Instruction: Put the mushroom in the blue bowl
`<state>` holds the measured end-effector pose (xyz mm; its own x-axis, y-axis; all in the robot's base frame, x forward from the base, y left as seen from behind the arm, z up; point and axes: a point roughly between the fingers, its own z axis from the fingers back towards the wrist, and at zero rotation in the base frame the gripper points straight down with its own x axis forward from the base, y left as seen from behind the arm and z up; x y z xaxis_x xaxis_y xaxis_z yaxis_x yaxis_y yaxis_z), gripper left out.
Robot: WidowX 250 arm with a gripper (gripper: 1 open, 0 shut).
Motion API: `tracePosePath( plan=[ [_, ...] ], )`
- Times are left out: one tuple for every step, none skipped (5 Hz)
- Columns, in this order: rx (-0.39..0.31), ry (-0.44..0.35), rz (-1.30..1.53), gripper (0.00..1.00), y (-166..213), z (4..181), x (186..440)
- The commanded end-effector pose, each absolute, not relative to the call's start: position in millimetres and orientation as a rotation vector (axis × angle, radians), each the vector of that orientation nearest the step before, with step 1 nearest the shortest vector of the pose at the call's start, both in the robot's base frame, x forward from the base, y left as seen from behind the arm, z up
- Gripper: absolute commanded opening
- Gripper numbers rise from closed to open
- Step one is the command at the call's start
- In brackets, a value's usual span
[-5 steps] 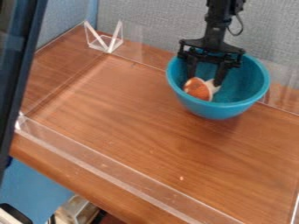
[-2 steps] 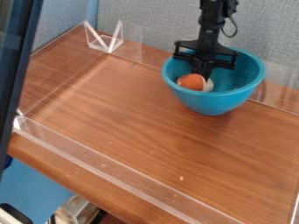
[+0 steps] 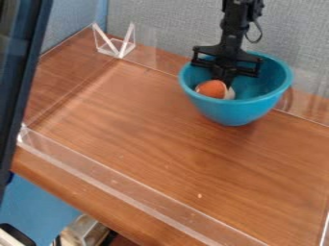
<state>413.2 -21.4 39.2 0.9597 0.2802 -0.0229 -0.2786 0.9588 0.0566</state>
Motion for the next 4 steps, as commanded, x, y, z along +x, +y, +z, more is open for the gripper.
tracePosePath(
  plan=[
    [0.050,0.022,0.260,0.00,-34.9,24.8,412.5],
    [0.051,0.027,0.242,0.00,-41.6,12.7,410.0],
    [0.050,0.034,0.265,0.00,-40.5,9.8,406.6],
    [0.050,0.042,0.294,0.00,-37.0,8.0,402.8]
  ],
)
